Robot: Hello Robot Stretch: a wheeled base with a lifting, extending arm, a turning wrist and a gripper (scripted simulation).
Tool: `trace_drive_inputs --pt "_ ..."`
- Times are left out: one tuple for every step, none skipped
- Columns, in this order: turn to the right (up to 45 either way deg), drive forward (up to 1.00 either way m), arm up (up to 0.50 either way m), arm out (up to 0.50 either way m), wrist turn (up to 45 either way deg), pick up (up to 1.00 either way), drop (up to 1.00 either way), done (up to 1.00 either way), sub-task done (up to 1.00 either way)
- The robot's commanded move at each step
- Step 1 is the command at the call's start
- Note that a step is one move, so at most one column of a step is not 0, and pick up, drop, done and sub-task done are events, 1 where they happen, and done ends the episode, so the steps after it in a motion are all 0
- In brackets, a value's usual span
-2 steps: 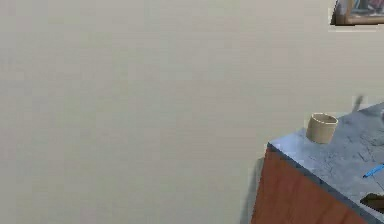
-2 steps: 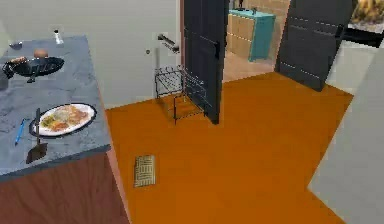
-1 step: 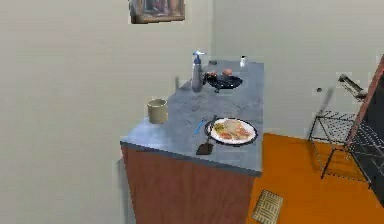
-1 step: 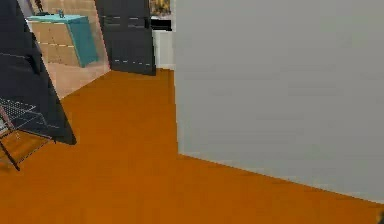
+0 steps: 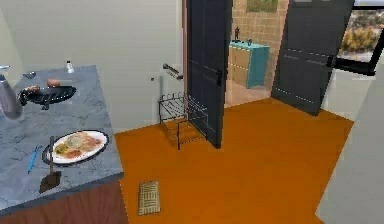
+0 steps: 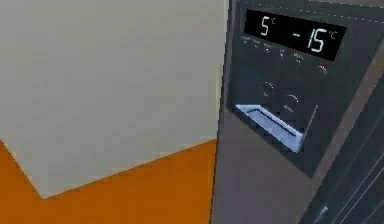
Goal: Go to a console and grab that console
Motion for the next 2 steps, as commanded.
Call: trace_drive_inputs --pt "24.0 0.00 0.00 0.00 0.0 0.00 0.00 0.00 0.00" --pt "3.0 0.00 0.00 0.00 0.0 0.00 0.00 0.00 0.00"
